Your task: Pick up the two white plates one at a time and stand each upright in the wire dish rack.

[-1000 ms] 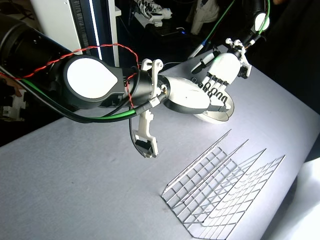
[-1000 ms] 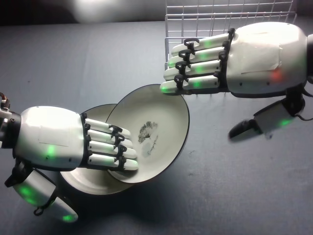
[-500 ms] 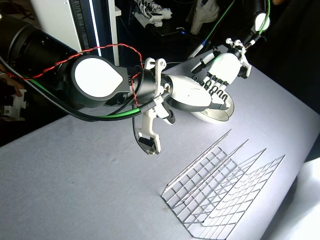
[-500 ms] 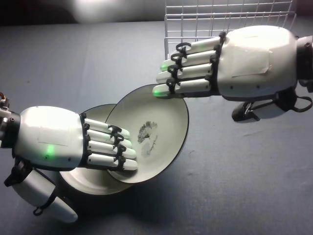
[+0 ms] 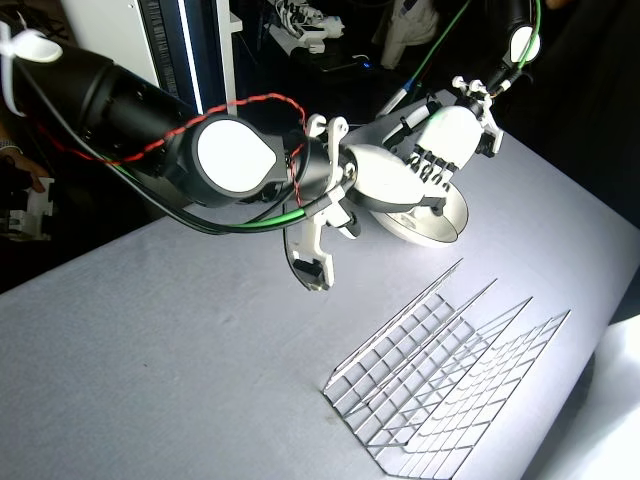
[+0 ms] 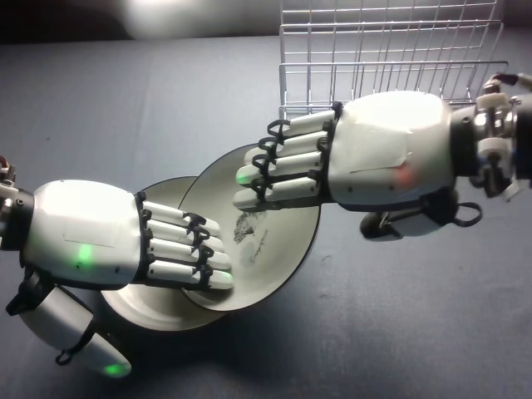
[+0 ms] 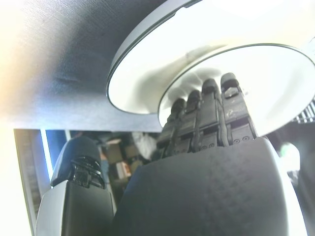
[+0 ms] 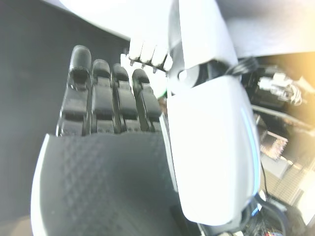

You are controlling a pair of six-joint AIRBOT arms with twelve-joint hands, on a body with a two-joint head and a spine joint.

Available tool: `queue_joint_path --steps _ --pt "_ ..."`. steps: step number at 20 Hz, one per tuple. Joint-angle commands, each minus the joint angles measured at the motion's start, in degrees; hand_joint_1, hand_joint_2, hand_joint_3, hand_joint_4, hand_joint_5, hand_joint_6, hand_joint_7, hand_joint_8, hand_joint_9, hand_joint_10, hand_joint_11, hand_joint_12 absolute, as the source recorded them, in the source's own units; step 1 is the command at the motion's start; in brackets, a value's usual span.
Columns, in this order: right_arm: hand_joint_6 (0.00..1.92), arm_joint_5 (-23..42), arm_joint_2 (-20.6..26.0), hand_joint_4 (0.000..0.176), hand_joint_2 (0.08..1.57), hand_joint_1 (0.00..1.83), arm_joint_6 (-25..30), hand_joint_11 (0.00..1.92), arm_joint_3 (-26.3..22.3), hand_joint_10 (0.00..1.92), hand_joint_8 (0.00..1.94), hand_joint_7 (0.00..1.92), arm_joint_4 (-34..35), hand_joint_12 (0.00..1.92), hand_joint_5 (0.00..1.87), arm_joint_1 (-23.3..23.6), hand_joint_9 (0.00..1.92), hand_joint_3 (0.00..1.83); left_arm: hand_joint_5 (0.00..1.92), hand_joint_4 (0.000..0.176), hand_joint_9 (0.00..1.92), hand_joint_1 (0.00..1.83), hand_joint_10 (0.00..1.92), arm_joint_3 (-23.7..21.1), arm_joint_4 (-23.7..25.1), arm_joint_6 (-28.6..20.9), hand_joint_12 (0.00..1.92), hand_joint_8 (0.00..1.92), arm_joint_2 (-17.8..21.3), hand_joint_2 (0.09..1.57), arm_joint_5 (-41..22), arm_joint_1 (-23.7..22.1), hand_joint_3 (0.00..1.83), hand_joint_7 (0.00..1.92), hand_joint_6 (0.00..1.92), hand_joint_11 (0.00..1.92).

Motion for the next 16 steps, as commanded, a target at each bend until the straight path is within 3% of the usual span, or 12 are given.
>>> queue_joint_path --steps 1,5,9,16 --pt "0.01 3.4 -0.6 0.000 1.02 1.35 -0.4 0.00 0.5 0.01 0.01 0.04 2.4 0.59 0.10 0.1 0.06 0.00 0.00 0.000 0.00 0.00 0.00 0.0 -0.7 -0.3 0.00 0.00 -0.4 1.16 -1.5 0.3 0.00 0.00 0.00 0.00" --pt "0.01 2.9 -3.5 0.000 1.07 1.28 -0.5 0.00 2.0 0.00 0.00 0.04 2.4 0.56 0.16 -0.4 0.05 0.01 0.00 0.000 0.00 0.00 0.00 0.3 -0.7 -0.3 0.00 0.00 -0.4 1.16 -1.5 0.3 0.00 0.00 0.00 0.00" --pt "0.00 2.4 -6.3 0.000 1.03 1.29 -0.4 0.00 4.2 0.02 0.01 0.11 2.4 0.76 0.13 -0.4 0.13 0.00 0.05 0.000 0.01 0.00 0.00 1.1 -1.6 -0.3 0.00 0.01 -0.6 1.17 -1.5 0.4 0.00 0.02 0.02 0.01" --pt "0.01 2.2 -9.8 0.000 1.06 1.29 -0.3 0.00 7.3 0.01 0.01 0.13 2.4 0.81 0.17 -1.1 0.16 0.00 0.03 0.000 0.00 0.00 0.00 1.1 -1.6 -0.4 0.00 0.00 -0.6 1.16 -1.5 0.3 0.00 0.00 0.00 0.00"
